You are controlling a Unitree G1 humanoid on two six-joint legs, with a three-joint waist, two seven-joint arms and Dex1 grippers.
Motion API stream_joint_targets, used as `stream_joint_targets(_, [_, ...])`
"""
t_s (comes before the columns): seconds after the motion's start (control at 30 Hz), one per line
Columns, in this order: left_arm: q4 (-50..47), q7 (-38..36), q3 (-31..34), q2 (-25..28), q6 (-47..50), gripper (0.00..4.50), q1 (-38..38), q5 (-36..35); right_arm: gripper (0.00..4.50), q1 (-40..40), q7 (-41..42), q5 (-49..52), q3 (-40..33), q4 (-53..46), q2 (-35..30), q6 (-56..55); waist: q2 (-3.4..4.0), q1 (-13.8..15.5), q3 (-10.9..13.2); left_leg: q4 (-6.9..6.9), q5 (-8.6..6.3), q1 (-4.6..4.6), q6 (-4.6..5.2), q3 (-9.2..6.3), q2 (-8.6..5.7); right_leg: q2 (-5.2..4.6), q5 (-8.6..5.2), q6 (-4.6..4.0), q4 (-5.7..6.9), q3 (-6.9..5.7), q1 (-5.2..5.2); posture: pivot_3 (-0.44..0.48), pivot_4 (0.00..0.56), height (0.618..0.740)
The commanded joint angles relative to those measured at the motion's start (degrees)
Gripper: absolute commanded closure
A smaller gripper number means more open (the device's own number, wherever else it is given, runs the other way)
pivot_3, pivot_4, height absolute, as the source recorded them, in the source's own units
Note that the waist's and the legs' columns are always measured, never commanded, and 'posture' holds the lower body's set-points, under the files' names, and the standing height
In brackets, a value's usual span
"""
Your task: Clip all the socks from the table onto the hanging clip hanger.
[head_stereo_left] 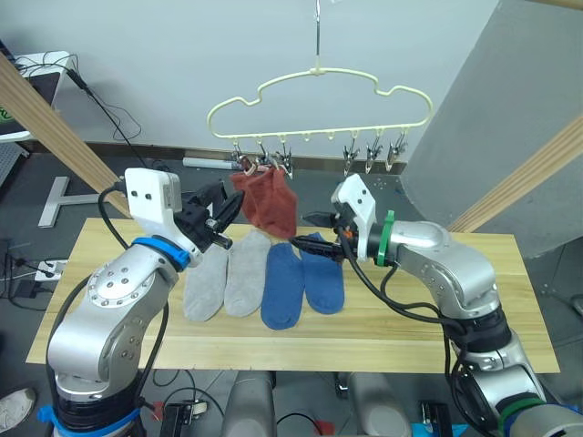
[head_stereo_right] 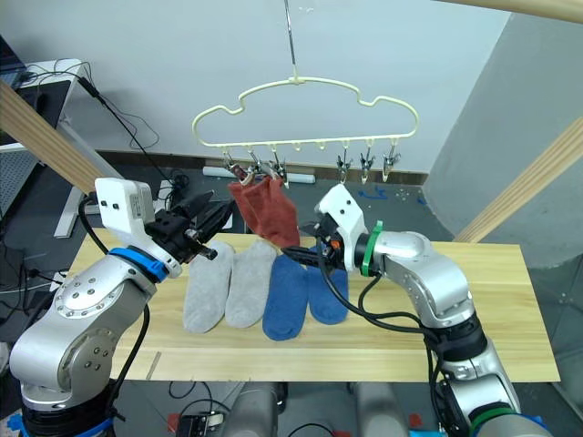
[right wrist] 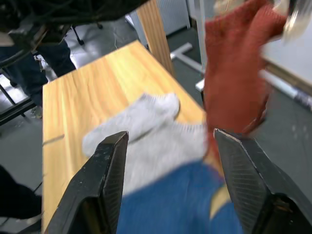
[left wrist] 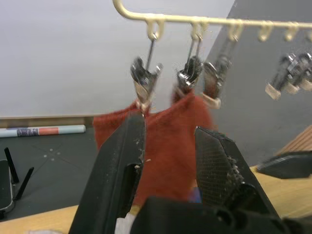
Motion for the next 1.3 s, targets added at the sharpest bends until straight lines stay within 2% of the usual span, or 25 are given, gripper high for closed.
stream_joint_targets(0.03, [-2.02, 0.02, 0.89, -0.24, -3.74, 2.56, 1.58, 1.35, 1.6, 1.38, -2.05, 2.05, -2.39, -4.75, -0.75, 2.02, 0.0, -0.02, -0.04, 0.0, 0.04, 0.02, 0.0, 0.0, 0.0, 0.01, 0.01, -0.02, 0.02, 0.0, 0.0, -0.097, 0.249, 0.74])
stream_joint_targets(0.13, [-1.83, 0.66, 0.81, -1.27, -7.15, 2.56, 3.8, 3.4, 1.6, 4.85, -3.18, 2.47, -4.36, -7.15, -2.11, 1.82, -0.02, 0.04, -0.7, -0.01, 0.16, 0.02, 0.01, -0.02, -0.01, 0.02, 0.05, -0.07, 0.03, -0.02, 0.0, -0.109, 0.239, 0.74])
stream_joint_targets(0.3, [-1.99, -1.3, 3.07, -1.29, -12.44, 2.56, 12.6, 5.17, 1.6, 19.13, -5.8, -3.15, -5.84, -15.27, -8.04, -8.09, 0.06, 0.12, -2.29, -0.15, 0.14, 0.01, 0.02, 0.01, -0.02, 0.0, 0.04, -0.06, -0.24, -0.02, 0.07, -0.119, 0.225, 0.74])
stream_joint_targets(0.47, [-1.61, -2.18, 4.59, -3.61, -17.8, 2.56, 20.12, 5.73, 1.6, 29.19, -10.11, -2.91, -10.22, -18.29, -7.43, -10.49, 0.07, -0.02, -3.37, -0.11, 0.21, 0.28, 0.11, 0.14, 0.03, 0.03, 0.14, -0.05, -0.45, 0.03, 0.35, -0.13, 0.213, 0.74])
stream_joint_targets(0.53, [0.66, -1.86, 3.46, -5.44, -22.85, 2.56, 22.91, 8.63, 1.6, 33.72, -12.1, -3.47, -10.46, -20.06, -6.76, -11.35, 0.13, -0.14, -3.76, -0.15, 0.21, 0.8, 0.11, 0.19, 0.08, 0.06, 0.01, 0.13, -0.53, 0.05, 0.9, -0.138, 0.209, 0.74])
stream_joint_targets(0.57, [2.01, -1.91, 2.5, -6.28, -24.25, 2.56, 24.09, 9.58, 1.6, 35.74, -12.65, -3.91, -10.44, -20.54, -6.31, -13.06, 0.16, -0.21, -3.96, -0.19, 0.19, 1.01, 0.11, 0.19, 0.08, 0.06, -0.23, -0.2, -0.59, 0.05, 1.11, -0.15, 0.209, 0.74])
stream_joint_targets(0.67, [4.79, -2.33, 0.26, -8.08, -27.57, 2.56, 26.6, 11.81, 1.6, 40.05, -13.12, -3.78, -10.98, -21.2, -6.03, -14.77, 0.25, -0.62, -4.37, -0.16, 0.2, 1.09, 0.11, 0.25, 0.09, 0.05, -0.21, -0.25, -0.58, 0.11, 1.16, -0.17, 0.212, 0.74])
stream_joint_targets(0.93, [9.74, -3.23, -1.66, -10.48, -35.32, 2.56, 31.48, 15.31, 1.6, 47.05, -13.26, -3.22, -15.18, -20.11, -5.7, -19.1, 0.36, -1.62, -5.08, -0.17, 0.2, 1.07, 0.13, 0.3, 0.13, 0.02, -0.23, -0.27, -0.58, 0.12, 1.15, -0.202, 0.216, 0.74])
stream_joint_targets(1.03, [11.23, -2.85, -3.04, -11.61, -37.23, 2.56, 32.21, 16.38, 1.6, 47.7, -14.66, -1.08, -16.62, -19.49, -4.4, -16.35, 0.37, -1.76, -5.18, -0.26, 0.19, 1.07, 0.14, 0.32, 0.14, 0.04, -0.33, -0.31, -0.59, 0.11, 1.12, -0.214, 0.212, 0.74])
stream_joint_targets(1.3, [13.51, -2.77, -4.37, -13.01, -40.7, 2.56, 33.53, 17.7, 1.6, 51.06, -14.21, -0.56, -17.89, -19.06, -3.89, -18.28, 0.43, -2.22, -5.5, -0.27, 0.19, 1.06, 0.13, 0.31, 0.15, 0.02, -0.34, -0.32, -0.59, 0.11, 1.11, -0.226, 0.21, 0.74])
